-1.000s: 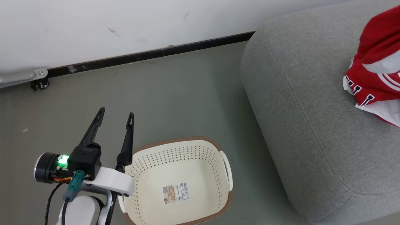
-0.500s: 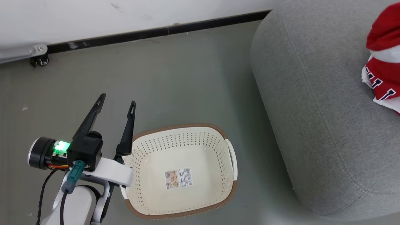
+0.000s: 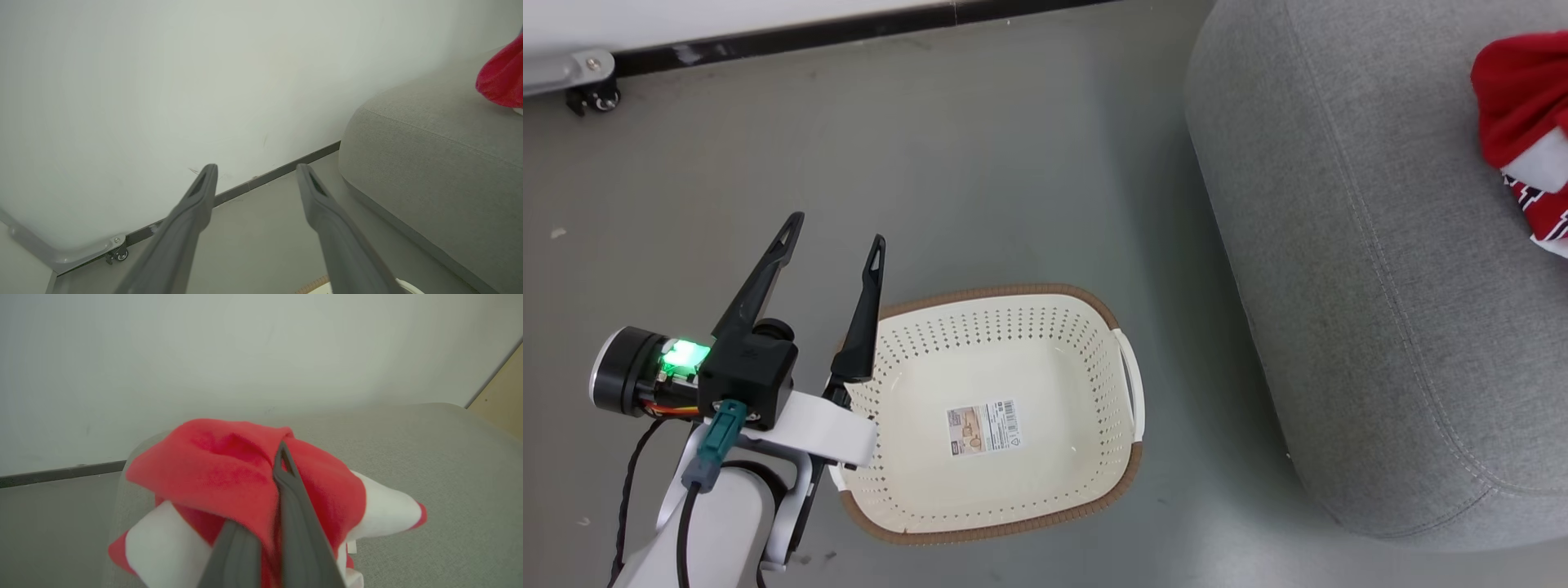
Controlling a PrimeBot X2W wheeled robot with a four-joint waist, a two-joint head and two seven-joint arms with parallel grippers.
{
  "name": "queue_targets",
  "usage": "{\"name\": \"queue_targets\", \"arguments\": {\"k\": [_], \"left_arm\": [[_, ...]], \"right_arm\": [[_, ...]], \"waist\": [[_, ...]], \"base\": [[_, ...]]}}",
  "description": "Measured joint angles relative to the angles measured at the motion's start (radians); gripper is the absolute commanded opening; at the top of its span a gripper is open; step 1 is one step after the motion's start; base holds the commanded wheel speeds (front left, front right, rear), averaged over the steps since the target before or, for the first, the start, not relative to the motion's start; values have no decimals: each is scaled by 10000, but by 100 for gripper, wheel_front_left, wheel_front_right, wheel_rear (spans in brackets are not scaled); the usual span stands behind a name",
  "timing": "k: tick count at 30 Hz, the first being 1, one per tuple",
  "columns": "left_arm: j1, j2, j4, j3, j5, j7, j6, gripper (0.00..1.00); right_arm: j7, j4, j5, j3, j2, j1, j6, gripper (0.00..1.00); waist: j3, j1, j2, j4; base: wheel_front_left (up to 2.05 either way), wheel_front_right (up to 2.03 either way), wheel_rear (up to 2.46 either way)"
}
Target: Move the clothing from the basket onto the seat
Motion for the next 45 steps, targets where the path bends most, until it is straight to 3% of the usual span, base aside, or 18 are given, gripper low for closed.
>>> {"name": "queue_targets", "arguments": {"k": [18,19,20,21,23,24,45], "left_arm": [[-279,-56,-221,48,58,15,29,100],[-279,-65,-207,46,58,-21,29,100],[-279,-77,-186,46,56,-23,31,100],[-279,-88,-157,46,56,-33,31,100],[-279,-113,-100,46,52,-113,33,100],[-279,-125,-81,46,52,-123,36,100],[-48,-639,667,219,-293,-832,280,100]], "right_arm": [[-516,1383,527,-253,652,591,0,0],[-527,1394,537,-245,690,590,0,15],[-577,1404,566,-245,736,590,0,37],[-656,1407,629,-245,771,590,0,47],[-756,1406,719,-226,805,589,0,91],[-759,1404,727,-192,803,589,0,100],[-1064,886,984,761,725,1440,0,100]], "waist": [[654,0,0,-421],[648,0,0,-449],[637,0,0,-473],[623,0,0,-496],[585,0,0,-535],[562,0,0,-554],[-381,0,0,-725]], "base": [[0,0,0],[0,0,0],[0,0,0],[0,0,0],[0,0,0],[0,0,0],[0,0,0]]}}
